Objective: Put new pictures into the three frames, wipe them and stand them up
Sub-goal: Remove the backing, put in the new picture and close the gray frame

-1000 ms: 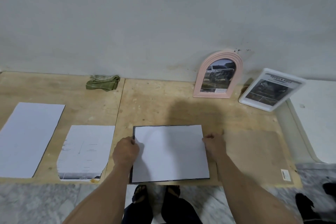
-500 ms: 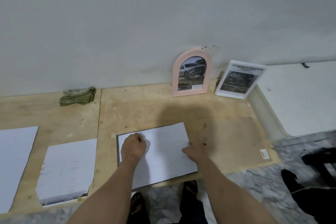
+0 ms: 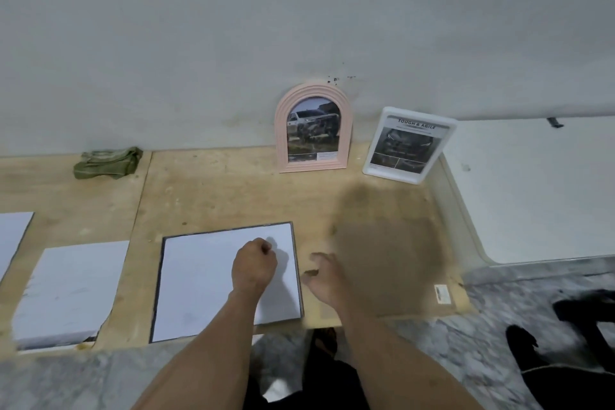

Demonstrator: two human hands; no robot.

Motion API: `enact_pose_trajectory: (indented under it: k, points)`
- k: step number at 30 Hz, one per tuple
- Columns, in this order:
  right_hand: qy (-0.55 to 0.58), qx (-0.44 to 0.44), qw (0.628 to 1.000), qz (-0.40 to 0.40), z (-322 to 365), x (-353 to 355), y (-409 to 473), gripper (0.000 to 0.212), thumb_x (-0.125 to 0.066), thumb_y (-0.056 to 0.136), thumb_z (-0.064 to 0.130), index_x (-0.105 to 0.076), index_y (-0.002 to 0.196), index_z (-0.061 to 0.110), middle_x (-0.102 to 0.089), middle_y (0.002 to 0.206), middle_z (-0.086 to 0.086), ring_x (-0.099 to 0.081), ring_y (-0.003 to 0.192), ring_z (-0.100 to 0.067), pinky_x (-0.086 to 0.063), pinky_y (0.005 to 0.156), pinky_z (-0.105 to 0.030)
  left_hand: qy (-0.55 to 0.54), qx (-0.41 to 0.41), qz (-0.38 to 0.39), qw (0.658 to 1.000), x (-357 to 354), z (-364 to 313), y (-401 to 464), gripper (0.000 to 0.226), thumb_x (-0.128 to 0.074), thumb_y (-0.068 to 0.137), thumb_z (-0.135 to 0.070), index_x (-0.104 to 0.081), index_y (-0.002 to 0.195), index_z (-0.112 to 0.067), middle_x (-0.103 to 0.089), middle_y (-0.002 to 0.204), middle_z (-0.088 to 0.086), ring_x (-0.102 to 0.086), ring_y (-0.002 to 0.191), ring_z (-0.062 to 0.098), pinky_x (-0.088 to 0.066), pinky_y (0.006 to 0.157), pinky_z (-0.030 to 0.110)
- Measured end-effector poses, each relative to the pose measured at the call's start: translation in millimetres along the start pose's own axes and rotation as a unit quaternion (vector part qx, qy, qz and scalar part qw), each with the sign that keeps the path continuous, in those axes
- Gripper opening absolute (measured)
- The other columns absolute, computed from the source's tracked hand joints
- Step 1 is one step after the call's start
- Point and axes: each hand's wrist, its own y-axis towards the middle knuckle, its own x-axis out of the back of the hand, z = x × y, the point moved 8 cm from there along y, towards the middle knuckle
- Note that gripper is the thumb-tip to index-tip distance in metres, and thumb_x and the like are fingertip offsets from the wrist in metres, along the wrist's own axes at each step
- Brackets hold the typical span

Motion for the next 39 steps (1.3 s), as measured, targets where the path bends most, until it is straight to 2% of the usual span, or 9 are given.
enact_pose_trajectory:
  k: [4,8,17,25,27,29,31,34,39]
  points:
    - [0.033,-0.023,0.999,-0.017,-35,46,0,0.046,-0.057,0.091,0.02,-0.049,0.135,0.01,-0.044,0.14,-0.007,-0.049,0.124,-0.022,-0.04,0.094,-0.024,0.005,0.0,0.03,1.0,-22,-22,-13,0.022,-0.054,0.093,-0.016,-0.07,0.107,-0.013,-0.072,0.108,0.006,-0.064,0.096,0.024,-0.048,0.079,0.027]
    - [-0.006,-0.063,0.994,-0.095,-90,107,-7,0.014,-0.05,0.092,0.014,-0.061,0.099,0.008,-0.062,0.115,-0.019,-0.058,0.11,-0.034,-0.045,0.089,-0.035,0.032,-0.023,0.128,0.991,-59,-65,-34,0.021,-0.053,0.096,-0.019,-0.068,0.108,-0.011,-0.065,0.105,0.006,-0.061,0.104,0.029,-0.043,0.08,0.025]
    - [-0.046,-0.234,0.961,-0.14,-203,177,-39,0.057,-0.045,0.093,0.034,-0.036,0.144,0.011,-0.044,0.142,-0.02,-0.046,0.128,-0.036,-0.04,0.101,-0.037,0.112,0.049,0.175,0.977,-104,-89,-59,0.036,-0.049,0.098,-0.028,-0.063,0.12,-0.003,-0.066,0.122,0.017,-0.064,0.112,0.035,-0.049,0.091,0.035]
    - [0.139,-0.259,0.944,-0.151,-228,177,-41,0.04,-0.054,0.085,0.026,-0.058,0.118,0.004,-0.06,0.124,-0.018,-0.057,0.113,-0.033,-0.045,0.09,-0.033,-0.036,0.155,0.153,0.975,-107,-68,-49,0.03,-0.045,0.098,-0.033,-0.058,0.105,-0.007,-0.061,0.117,0.016,-0.061,0.109,0.038,-0.051,0.099,0.042]
    - [0.197,-0.272,0.927,-0.165,-233,180,-45,0.015,-0.052,0.09,0.016,-0.062,0.091,0.005,-0.062,0.107,-0.015,-0.059,0.096,-0.031,-0.044,0.078,-0.029,-0.108,0.195,0.137,0.965,-107,-51,-37,0.035,-0.049,0.092,-0.034,-0.06,0.101,-0.001,-0.064,0.111,0.017,-0.063,0.1,0.038,-0.056,0.091,0.047]
    - [0.253,-0.288,0.908,-0.168,-239,177,-44,0.023,-0.05,0.093,0.012,-0.052,0.07,0.012,-0.056,0.095,-0.014,-0.055,0.076,-0.026,-0.044,0.073,-0.031,-0.152,0.202,0.128,0.959,-103,-39,-25,0.033,-0.059,0.077,-0.03,-0.067,0.089,0.0,-0.068,0.095,0.017,-0.066,0.087,0.037,-0.061,0.081,0.045]
    - [0.309,-0.293,0.889,-0.167,-241,174,-44,0.016,-0.05,0.089,0.006,-0.057,0.074,0.006,-0.062,0.091,-0.018,-0.058,0.066,-0.026,-0.05,0.07,-0.036,-0.169,0.19,0.12,0.96,-96,-38,-16,0.023,-0.061,0.07,-0.022,-0.07,0.073,-0.002,-0.07,0.081,0.018,-0.065,0.074,0.035,-0.056,0.067,0.04]
    - [0.324,-0.275,0.89,-0.165,-231,171,-34,0.01,-0.056,0.084,0.006,-0.061,0.075,0.005,-0.067,0.09,-0.023,-0.065,0.074,-0.032,-0.056,0.073,-0.045,-0.201,0.161,0.108,0.96,-73,-34,-3,0.014,-0.061,0.084,-0.009,-0.076,0.083,-0.008,-0.072,0.09,0.017,-0.064,0.076,0.035,-0.047,0.063,0.031]
    - [0.338,-0.216,0.909,-0.108,-157,144,-10,0.011,-0.062,0.086,0.007,-0.061,0.075,0.006,-0.06,0.074,-0.015,-0.057,0.064,-0.026,-0.048,0.065,-0.036,-0.262,0.156,0.058,0.951,-8,8,6,0.01,-0.065,0.089,-0.002,-0.07,0.086,-0.01,-0.067,0.095,0.013,-0.06,0.081,0.028,-0.046,0.059,0.029]
